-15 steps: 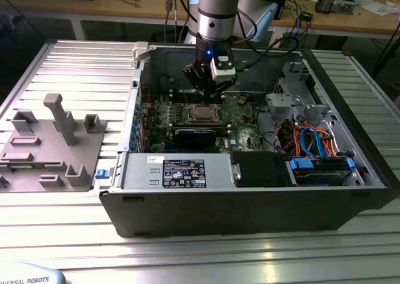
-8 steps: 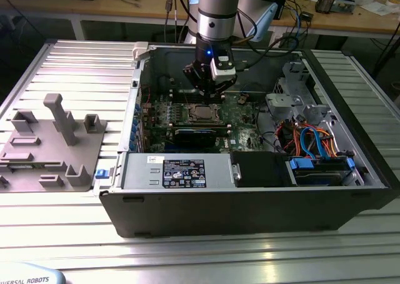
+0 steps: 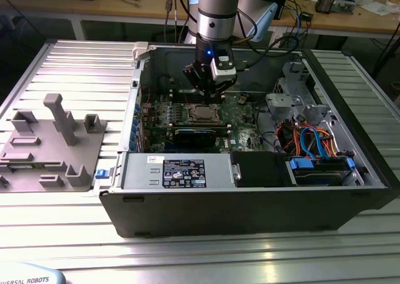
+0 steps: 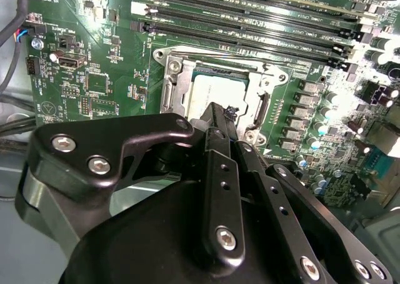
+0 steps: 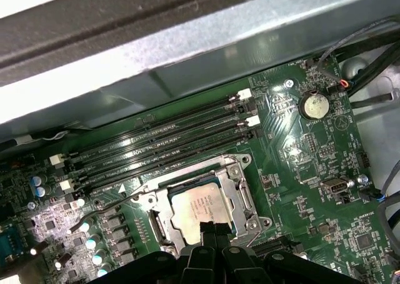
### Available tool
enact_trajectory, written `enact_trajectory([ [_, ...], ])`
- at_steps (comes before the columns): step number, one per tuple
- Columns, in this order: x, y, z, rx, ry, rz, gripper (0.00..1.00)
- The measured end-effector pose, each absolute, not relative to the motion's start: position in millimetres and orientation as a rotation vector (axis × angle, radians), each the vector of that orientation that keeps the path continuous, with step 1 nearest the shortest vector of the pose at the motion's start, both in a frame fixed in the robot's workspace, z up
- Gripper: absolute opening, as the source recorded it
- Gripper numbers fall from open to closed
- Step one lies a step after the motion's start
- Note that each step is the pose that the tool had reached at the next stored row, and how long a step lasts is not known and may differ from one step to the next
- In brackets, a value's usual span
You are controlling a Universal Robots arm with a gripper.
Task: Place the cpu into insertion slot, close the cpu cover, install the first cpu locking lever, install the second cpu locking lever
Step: 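Install the first cpu locking lever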
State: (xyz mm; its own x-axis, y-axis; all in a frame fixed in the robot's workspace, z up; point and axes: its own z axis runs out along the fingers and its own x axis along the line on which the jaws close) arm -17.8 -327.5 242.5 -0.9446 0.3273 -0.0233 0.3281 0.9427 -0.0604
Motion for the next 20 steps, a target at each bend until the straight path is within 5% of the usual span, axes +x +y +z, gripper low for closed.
enact_trajectory([
  [20,-20.5,-327.5,242.5,0.505,3.086,-0.098,0.11],
])
